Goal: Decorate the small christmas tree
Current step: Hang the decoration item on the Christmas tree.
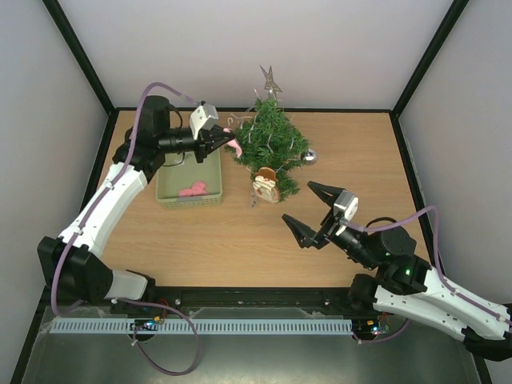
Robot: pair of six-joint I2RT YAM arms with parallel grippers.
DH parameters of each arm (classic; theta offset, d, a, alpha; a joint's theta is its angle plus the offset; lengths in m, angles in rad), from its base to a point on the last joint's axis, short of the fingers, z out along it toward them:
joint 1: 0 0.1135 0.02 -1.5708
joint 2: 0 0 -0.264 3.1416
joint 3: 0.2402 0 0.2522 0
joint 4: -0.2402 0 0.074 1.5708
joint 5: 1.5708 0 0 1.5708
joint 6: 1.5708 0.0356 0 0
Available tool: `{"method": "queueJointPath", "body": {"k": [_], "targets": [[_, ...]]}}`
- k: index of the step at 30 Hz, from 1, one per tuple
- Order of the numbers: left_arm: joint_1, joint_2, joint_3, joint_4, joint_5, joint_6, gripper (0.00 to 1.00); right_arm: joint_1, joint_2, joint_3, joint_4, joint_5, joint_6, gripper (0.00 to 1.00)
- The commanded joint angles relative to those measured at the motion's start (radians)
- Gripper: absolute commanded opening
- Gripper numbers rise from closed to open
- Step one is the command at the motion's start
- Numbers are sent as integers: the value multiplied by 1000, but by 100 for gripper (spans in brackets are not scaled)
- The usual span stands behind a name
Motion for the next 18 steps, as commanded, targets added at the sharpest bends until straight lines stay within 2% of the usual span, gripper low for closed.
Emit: {"method": "queueJointPath", "body": {"k": [1,4,18], "targets": [[5,25,36,24,69,-94,2,4,1,26,-9,15,-15,98],[4,31,29,62,95,-148,2,4,7,23,-6,13,-16,98],[-20,87,48,53,134,-190,2,4,13,10,1,33,-22,98]]}}
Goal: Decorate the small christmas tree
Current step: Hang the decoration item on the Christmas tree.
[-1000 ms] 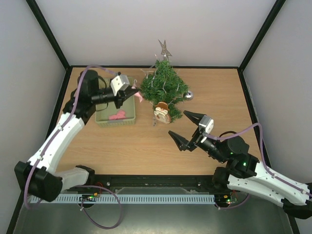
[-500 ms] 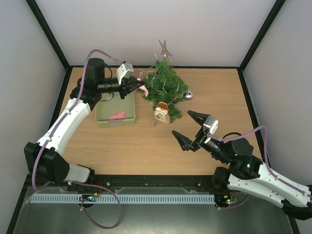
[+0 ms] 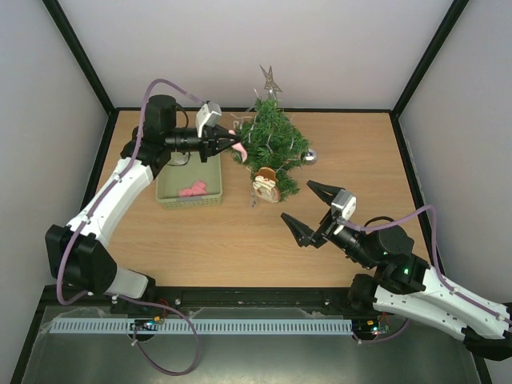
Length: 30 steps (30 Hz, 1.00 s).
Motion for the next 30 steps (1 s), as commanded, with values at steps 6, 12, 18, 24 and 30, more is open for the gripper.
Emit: {"method": "queueJointPath", "body": {"k": [6,12,18,24,30], "targets": [[-29,46,59,21,45,-34,2,4,1,-2,0,18,-7,98],[-33,48,59,16,48,-35,3,4,2,-1,0,18,-15,98],[-33,34,65,-49,49,10,2,4,6,1,-1,10,-16,98],[-29,34,54,-129,15,47,3,4,1,2,-3,10,-14,98],[-29,38,67,-178,-26,88,3,4,3,4,-3,9,-14,98]]}}
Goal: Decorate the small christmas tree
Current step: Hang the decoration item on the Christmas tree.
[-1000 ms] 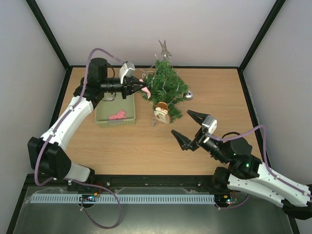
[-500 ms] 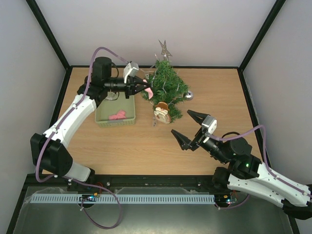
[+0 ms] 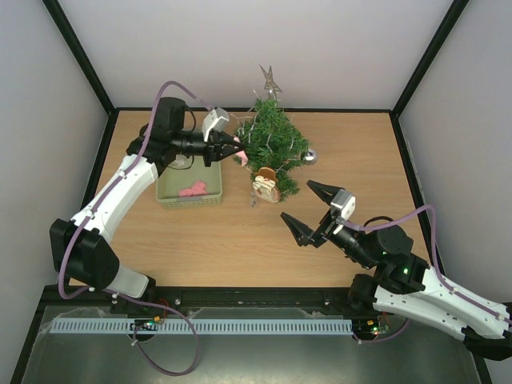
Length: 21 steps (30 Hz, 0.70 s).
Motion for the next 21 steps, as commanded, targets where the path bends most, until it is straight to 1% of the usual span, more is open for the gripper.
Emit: {"method": "queueJointPath", "body": {"k": [1,9,17,19,21], "targets": [[1,-5,37,-65,-31,55,3,4,-1,5,-4,1,-9,98],[1,-10,47,-127,-72,86,6,4,-15,-6,-5,9,-9,98],[1,-31,33,-151,-78,97,8,4,-16,-6,-10,17,-15,98],[1,-44,33,-166,-93,105,9,4,-17,-7,-15,20,-17,98],[1,-57,31,-180,-106,111,12,4,-18,-6,-24,27,-23,98]]}}
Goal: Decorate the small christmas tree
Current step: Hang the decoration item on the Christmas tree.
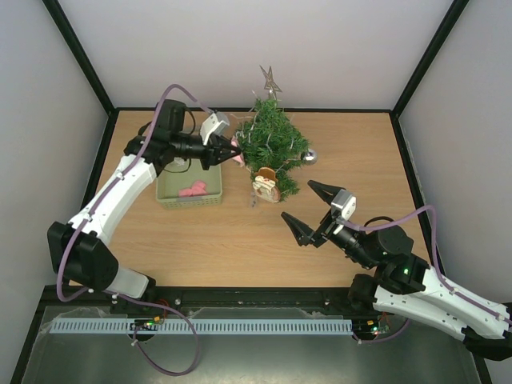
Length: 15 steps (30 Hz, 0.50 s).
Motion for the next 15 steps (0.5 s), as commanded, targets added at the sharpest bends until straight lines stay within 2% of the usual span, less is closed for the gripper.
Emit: {"method": "queueJointPath", "body": {"k": [1,6,9,12,15], "targets": [[1,-56,11,-48,-25,24,16,4,-16,-6,-25,22,-20,98],[-4,-120,-58,13,-64,-16,38,4,-15,-18,-3,23,-24,98],[-5,-162,-95,38,-84,-29,44,4,6,-14,-16,23,-13,98],[-7,-191,-114,24,-102,-28,61,4,35,2,-27,45,59,98],[-6,-224,-155,48,-144,-60,70,4,49,12,-28,65,136,98]]}}
